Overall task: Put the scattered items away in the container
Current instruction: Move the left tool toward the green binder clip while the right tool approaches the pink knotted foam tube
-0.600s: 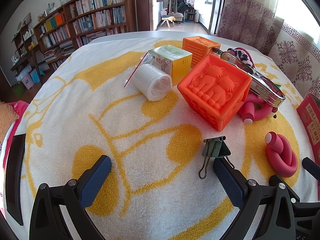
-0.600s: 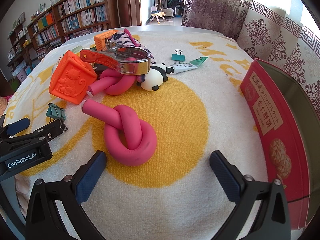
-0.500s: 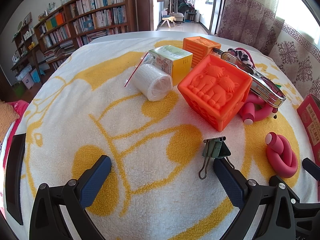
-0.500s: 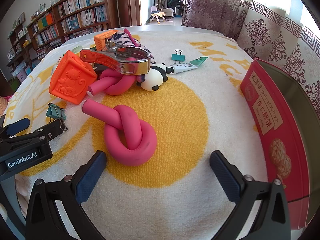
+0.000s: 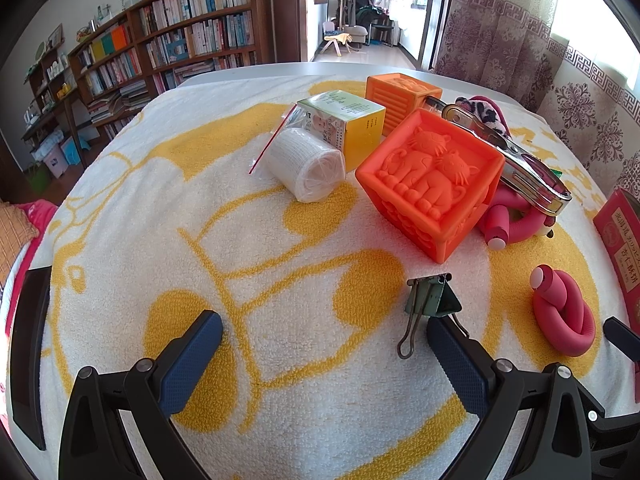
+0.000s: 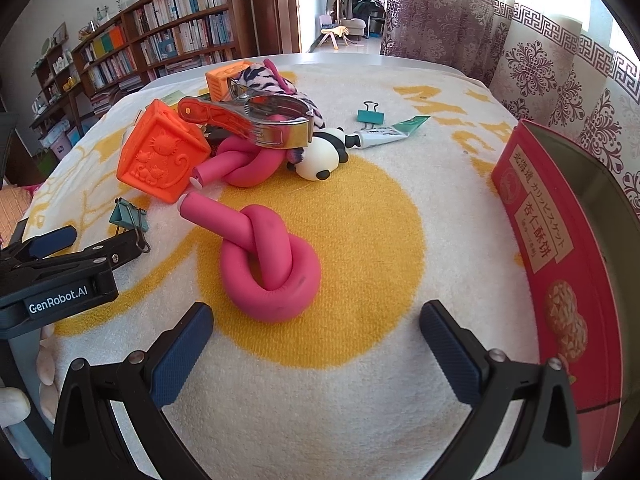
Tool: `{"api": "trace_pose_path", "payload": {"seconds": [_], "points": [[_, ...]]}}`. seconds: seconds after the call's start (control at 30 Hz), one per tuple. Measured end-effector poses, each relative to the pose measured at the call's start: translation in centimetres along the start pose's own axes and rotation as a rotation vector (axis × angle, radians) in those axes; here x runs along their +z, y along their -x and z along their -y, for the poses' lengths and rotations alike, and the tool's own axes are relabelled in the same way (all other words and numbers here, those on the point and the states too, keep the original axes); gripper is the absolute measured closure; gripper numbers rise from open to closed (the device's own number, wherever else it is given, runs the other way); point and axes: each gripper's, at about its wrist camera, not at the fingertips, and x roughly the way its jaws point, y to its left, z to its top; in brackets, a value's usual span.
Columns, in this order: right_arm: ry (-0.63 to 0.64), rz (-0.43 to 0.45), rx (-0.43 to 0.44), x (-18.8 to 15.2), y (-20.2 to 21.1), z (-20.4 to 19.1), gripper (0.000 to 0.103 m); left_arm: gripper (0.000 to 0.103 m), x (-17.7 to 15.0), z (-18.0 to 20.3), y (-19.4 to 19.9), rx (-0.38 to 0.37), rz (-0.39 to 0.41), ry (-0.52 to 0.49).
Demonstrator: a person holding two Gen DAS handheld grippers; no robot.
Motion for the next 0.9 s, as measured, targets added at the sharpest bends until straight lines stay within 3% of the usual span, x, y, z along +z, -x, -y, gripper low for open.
{"api": "trace_pose_path", "payload": {"seconds": [0.2, 0.47, 0.57, 0.67, 0.7, 0.83, 0.9], "points": [[-0.146, 0.077, 0.155, -0.4, 1.3, 2.5, 0.000, 0.000, -0.1, -0.5, 0.4, -0.047, 0.024, 0.028], [-0.144, 0.131, 0.198, -0.1, 2.0, 2.4, 0.002, 0.000, -0.4, 1.4, 2.9, -0.088, 0.106, -0.053], [-0.149, 0.140, 0.210, -0.2, 2.1, 2.8, 0.011, 0.000, -0.2, 2.1, 2.7, -0.094, 0.095, -0.068], [-0.159, 0.152, 0.223, -0.2, 2.2, 3.2, 0.030, 0.000, 0.3, 2.1, 2.1, -0.092, 0.074, -0.054], [-0.163, 0.155, 0.224, -0.2, 2.2, 3.3, 0.035, 0.002, 0.4, 2.2, 1.9, -0.084, 0.067, -0.051], [-0.184, 0.175, 0.216, -0.3, 2.5, 3.7, 0.041, 0.040, 0.5, 2.4, 0.8, -0.094, 0.018, -0.028], [-0.182, 0.181, 0.216, -0.2, 2.6, 3.7, 0.044, 0.040, 0.5, 2.7, 0.9, -0.089, 0.029, -0.031]]}}
